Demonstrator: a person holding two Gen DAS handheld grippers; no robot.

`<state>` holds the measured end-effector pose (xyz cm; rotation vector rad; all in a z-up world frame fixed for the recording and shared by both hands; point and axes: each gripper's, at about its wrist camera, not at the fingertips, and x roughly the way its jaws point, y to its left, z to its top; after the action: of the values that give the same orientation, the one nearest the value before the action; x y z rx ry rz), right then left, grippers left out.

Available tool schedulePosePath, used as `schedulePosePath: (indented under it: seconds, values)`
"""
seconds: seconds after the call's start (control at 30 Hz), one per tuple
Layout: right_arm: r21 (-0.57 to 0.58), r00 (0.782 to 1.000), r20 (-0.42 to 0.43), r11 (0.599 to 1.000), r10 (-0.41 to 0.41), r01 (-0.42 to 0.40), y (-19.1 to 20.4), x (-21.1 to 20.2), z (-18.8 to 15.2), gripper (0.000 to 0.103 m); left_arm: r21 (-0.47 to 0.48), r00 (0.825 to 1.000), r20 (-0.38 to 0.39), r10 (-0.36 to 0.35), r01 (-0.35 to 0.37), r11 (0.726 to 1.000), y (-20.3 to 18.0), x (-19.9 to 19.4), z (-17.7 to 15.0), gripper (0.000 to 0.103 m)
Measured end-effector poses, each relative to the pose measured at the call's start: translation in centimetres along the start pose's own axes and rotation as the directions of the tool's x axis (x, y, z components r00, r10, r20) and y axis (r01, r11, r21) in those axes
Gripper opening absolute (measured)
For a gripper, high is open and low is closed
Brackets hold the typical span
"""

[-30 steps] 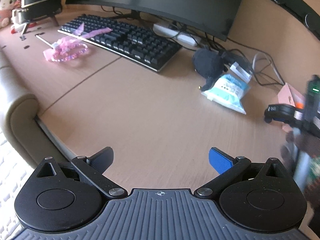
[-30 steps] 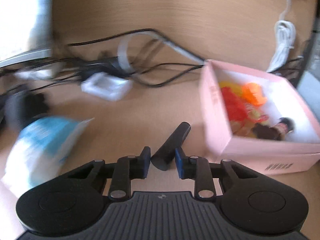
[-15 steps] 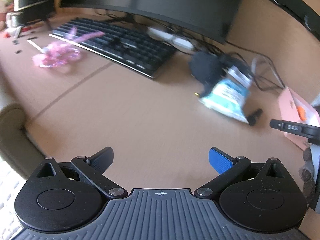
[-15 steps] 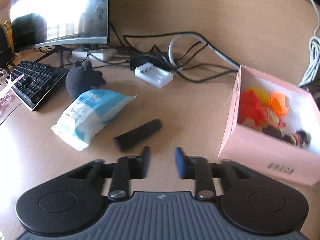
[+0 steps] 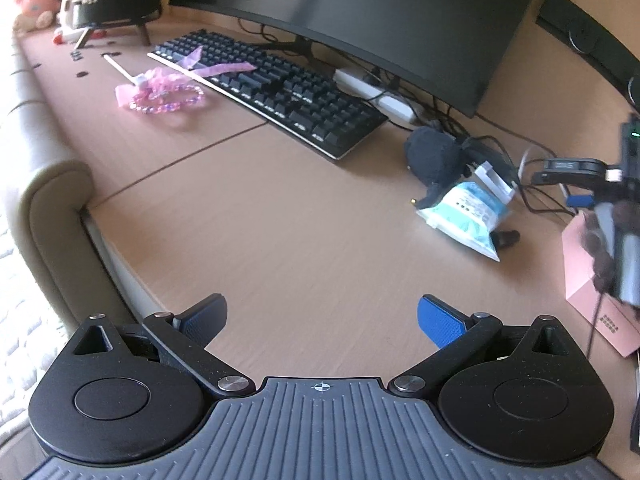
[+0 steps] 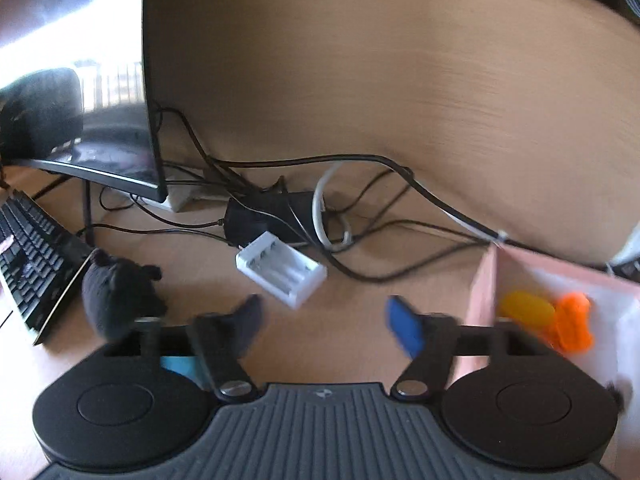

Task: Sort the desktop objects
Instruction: 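Grasp the white battery charger with the right gripper and set it down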

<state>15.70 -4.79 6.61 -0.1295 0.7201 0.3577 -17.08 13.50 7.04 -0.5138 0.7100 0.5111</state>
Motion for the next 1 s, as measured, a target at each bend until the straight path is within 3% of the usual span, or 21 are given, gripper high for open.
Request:
schedulePosePath:
  seconds: [0.2,0.37,0.5,0.57,0.6,0.63,0.7,0.87,1.0]
  values:
    - [-0.050,0.996,-0.091,0.999,-0.026,0.021,2.7,7.1,2.1,0.079,-0.038,1.000,0.010,0.020,-0.020,0.999,0.9,-1.3,-0.4,0.103]
    - [0.221,0.991,-0.134,0.975,0.026,0.004,2.4,10.2,3.3,0.101,-0.076,0.999,-0.001,0.036,-0.036,0.996,1.7,-1.4,-0.8,0.103]
    - [0.263,0.984,-0.179,0.964,0.001,0.047,2.9,12.2,3.8,0.101,-0.073,1.000,-0.011,0.022,-0.023,0.997,1.7,-1.0,-0.9,0.103]
    - [0.235,0.981,-0.190,0.972,0.025,0.020,3.6,12.7,3.7,0.096,-0.053,1.000,-0.019,0.013,-0.014,0.999,1.3,-0.6,-0.8,0.103]
    - [0.195,0.982,-0.188,0.981,0.017,0.020,4.0,12.8,3.8,0.086,-0.041,1.000,-0.023,0.011,-0.012,0.999,1.0,-0.2,-0.7,0.103]
    - [0.144,0.982,-0.188,0.989,-0.005,0.033,4.5,13.0,3.6,0.086,-0.033,1.000,-0.027,0.009,-0.010,0.999,0.8,0.0,-0.6,0.103]
    - [0.086,0.985,-0.172,0.995,-0.031,0.046,4.9,12.3,3.1,0.085,-0.017,0.999,-0.037,-0.008,0.007,1.000,0.1,0.7,-0.3,0.103]
    - [0.080,0.987,-0.160,0.997,0.024,-0.012,3.1,7.6,1.0,0.085,0.062,0.996,-0.062,-0.065,0.069,0.996,-2.5,2.0,0.3,0.103]
    - [-0.072,0.993,-0.117,0.997,0.020,-0.029,3.1,2.7,-3.0,0.085,0.159,0.987,-0.106,-0.124,0.139,0.977,-5.8,3.2,0.2,0.103]
